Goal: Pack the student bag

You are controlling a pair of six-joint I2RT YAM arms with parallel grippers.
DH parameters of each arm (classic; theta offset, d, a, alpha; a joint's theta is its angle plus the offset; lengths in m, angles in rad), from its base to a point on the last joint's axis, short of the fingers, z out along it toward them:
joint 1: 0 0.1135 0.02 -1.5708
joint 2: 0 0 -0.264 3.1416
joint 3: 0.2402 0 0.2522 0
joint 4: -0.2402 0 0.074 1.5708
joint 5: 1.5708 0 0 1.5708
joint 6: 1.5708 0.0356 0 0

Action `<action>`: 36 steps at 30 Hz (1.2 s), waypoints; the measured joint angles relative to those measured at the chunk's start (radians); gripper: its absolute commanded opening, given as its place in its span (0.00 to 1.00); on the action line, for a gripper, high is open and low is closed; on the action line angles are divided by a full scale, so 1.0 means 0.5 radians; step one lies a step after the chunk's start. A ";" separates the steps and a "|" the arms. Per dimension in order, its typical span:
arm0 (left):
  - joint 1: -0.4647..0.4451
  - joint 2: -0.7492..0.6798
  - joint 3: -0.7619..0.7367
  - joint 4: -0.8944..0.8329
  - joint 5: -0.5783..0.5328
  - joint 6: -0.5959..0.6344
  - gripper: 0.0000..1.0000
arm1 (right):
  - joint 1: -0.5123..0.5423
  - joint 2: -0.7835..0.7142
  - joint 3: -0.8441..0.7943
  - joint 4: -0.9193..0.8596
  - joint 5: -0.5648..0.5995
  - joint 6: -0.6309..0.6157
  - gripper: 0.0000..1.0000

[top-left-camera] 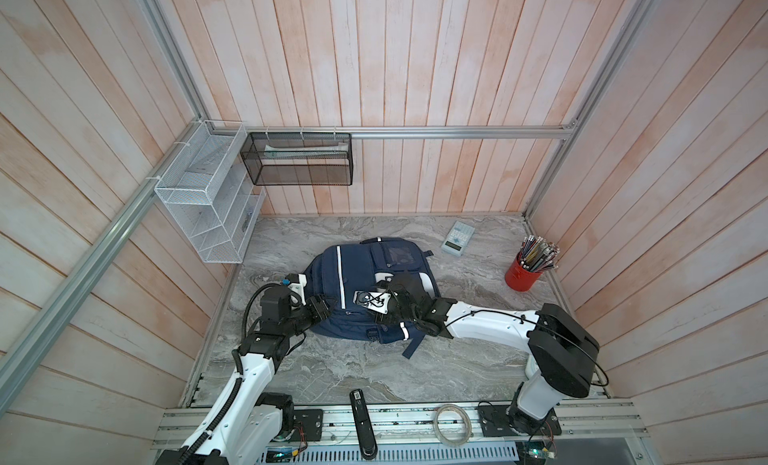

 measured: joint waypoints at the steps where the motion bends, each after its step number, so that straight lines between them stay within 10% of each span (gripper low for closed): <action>1: 0.000 0.001 0.000 0.002 0.004 -0.004 0.51 | 0.008 0.018 0.002 0.031 -0.002 -0.008 0.53; 7: -0.017 -0.039 -0.035 0.031 0.007 -0.024 0.47 | 0.031 0.211 0.116 -0.013 -0.123 -0.052 0.00; 20: -0.742 -0.092 -0.130 0.204 -0.722 -0.044 0.58 | -0.092 0.214 0.280 -0.203 -0.515 0.259 0.00; 36: -0.988 0.137 -0.103 0.295 -1.384 -0.045 0.12 | -0.128 0.204 0.280 -0.184 -0.696 0.523 0.00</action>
